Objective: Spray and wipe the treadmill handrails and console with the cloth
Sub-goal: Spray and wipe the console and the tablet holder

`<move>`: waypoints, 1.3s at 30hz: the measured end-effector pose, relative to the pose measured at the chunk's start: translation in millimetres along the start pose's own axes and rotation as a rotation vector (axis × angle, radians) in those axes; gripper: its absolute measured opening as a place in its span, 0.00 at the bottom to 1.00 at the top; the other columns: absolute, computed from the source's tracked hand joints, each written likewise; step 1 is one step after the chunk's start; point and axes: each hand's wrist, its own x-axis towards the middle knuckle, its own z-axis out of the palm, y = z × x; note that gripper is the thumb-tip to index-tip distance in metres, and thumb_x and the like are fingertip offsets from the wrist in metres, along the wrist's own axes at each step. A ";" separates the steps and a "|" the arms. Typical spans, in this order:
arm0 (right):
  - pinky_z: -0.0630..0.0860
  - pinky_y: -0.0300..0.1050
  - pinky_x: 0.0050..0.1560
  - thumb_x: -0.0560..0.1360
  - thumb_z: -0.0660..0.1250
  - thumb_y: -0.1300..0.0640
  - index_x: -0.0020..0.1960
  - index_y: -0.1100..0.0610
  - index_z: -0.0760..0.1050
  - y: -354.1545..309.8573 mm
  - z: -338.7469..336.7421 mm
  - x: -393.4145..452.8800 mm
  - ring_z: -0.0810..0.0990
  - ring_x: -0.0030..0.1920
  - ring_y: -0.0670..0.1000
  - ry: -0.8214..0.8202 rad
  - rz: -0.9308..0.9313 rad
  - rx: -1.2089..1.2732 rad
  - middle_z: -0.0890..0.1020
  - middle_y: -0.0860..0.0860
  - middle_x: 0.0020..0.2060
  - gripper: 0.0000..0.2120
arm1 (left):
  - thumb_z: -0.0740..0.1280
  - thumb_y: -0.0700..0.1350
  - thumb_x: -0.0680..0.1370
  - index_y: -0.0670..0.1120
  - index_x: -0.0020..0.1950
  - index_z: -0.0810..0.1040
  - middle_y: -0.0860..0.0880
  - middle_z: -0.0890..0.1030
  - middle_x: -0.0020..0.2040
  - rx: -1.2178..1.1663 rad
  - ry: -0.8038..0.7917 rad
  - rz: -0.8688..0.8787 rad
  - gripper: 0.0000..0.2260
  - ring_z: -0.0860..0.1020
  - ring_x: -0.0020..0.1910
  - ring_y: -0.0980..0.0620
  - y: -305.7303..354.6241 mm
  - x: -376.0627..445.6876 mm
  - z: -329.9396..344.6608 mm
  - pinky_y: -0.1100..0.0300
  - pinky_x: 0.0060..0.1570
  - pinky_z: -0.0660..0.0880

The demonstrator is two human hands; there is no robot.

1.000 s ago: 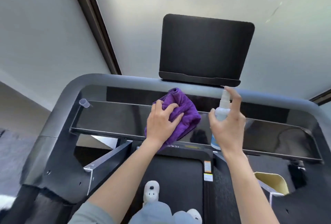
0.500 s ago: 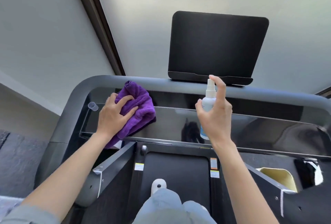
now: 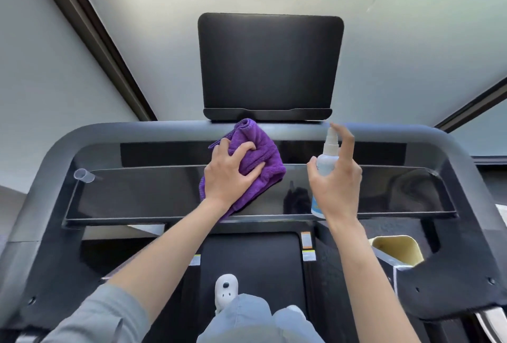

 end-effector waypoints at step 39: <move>0.72 0.50 0.39 0.72 0.68 0.65 0.70 0.48 0.65 181.0 -252.8 -30.5 0.75 0.38 0.59 0.299 0.257 -0.218 0.76 0.49 0.39 0.30 | 0.67 0.58 0.74 0.55 0.53 0.76 0.51 0.76 0.50 -0.187 -0.324 0.180 0.11 0.77 0.48 0.46 305.6 -41.3 159.7 0.57 0.42 0.68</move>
